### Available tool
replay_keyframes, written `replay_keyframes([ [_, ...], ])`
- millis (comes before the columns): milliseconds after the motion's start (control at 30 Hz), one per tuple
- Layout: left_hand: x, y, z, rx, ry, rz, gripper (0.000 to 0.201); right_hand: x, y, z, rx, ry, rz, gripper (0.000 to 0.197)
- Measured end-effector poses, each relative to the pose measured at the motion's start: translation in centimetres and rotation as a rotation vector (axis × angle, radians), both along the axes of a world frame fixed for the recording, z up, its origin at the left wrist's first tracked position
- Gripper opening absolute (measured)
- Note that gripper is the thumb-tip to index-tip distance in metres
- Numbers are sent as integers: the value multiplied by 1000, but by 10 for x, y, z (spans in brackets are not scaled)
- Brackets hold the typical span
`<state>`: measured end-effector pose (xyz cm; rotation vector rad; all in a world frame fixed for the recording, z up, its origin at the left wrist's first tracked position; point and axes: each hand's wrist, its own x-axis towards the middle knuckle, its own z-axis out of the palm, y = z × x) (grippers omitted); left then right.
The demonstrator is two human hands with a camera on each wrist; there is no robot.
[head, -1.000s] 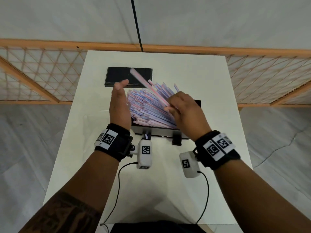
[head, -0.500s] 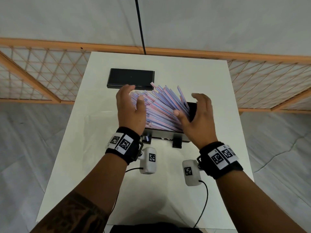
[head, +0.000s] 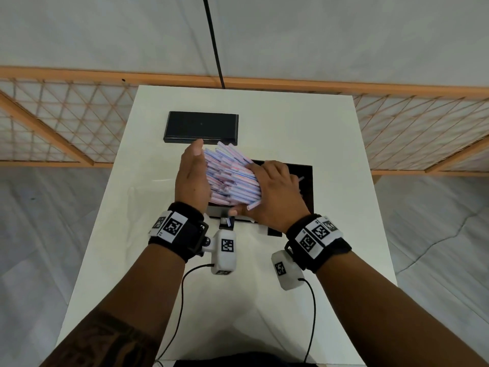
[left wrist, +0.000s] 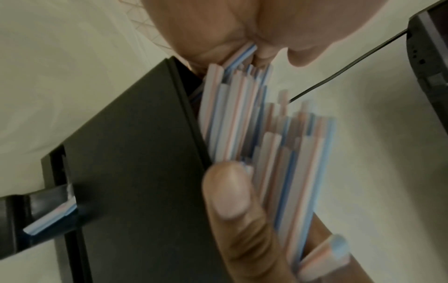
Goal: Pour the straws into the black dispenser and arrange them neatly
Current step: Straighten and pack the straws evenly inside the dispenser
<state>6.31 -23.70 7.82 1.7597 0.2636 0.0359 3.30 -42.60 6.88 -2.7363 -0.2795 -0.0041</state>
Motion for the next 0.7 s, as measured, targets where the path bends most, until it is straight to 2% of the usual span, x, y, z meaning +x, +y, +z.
replay_keyframes([
  [100, -2, 6, 3, 92, -23, 42, 45, -2, 2, -5, -3, -14, -51, 99],
  [200, -6, 12, 8, 264, 14, 81, 39, -1, -1, -7, 145, -27, -102, 101],
  [300, -12, 10, 11, 403, 26, -9, 40, -1, -2, -6, 242, -55, -100, 107],
  [500, 4, 10, 8, 557, 83, -40, 39, -1, -5, -2, 302, -21, -85, 115],
  [700, 5, 23, 8, 648, -21, -38, 23, -4, -9, 5, 388, -46, -131, 114],
])
